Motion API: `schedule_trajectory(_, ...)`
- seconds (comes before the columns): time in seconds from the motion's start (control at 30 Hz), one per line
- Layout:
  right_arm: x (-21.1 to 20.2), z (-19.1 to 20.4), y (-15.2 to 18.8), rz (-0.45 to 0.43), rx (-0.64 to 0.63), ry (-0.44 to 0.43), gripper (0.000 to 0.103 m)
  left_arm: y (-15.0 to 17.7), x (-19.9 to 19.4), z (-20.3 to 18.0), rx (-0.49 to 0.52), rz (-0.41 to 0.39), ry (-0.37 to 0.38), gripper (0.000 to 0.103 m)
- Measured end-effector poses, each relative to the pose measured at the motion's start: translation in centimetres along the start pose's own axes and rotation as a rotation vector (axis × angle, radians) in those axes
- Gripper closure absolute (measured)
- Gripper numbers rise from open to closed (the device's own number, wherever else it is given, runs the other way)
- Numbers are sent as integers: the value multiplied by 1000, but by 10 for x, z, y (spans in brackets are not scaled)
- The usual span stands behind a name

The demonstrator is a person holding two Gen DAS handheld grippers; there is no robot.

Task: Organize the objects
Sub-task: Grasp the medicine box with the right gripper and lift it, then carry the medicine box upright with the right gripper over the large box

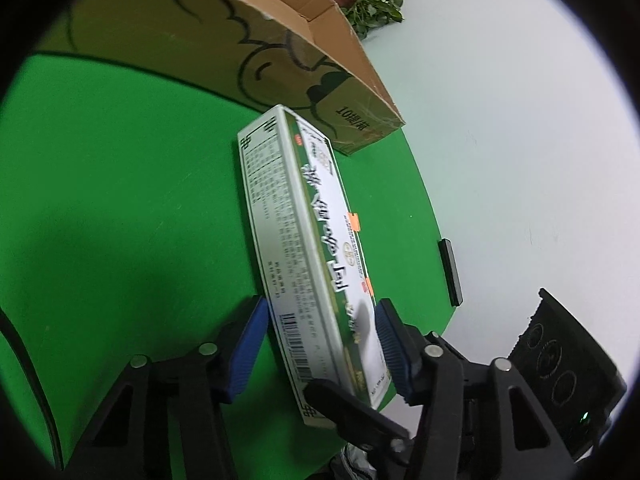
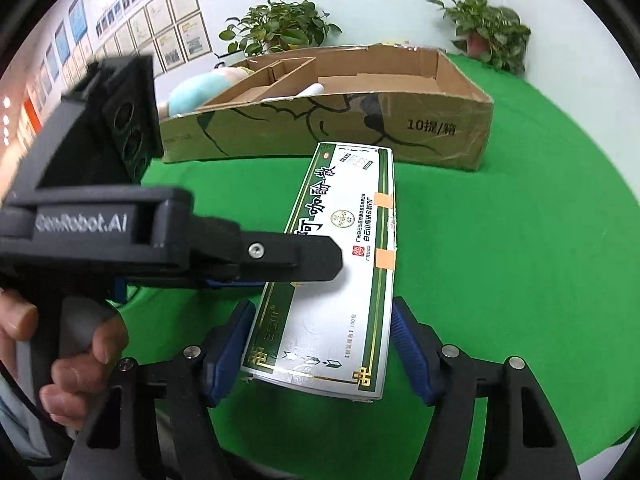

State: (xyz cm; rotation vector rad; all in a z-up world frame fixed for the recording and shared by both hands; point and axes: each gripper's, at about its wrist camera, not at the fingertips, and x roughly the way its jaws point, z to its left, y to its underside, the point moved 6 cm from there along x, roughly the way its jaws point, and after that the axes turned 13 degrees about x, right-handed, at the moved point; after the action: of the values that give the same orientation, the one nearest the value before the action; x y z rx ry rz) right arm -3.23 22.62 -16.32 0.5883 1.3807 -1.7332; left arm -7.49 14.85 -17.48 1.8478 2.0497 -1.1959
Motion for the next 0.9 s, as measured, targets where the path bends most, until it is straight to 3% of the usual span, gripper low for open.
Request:
schedule_trajectory(0.17,-6,5,6,30,49,-108,38,6,0,-1,-8,-6,-8,55)
schedule_trajectory(0.5,-18,20,4,-4,12,-95,39,-5,-15,-24,83,-45,-61,62)
schedule_trajectory(0.9,-55,53,-53,-160,-56,-82,41,-61,-52,-69,246,-140,-131,62)
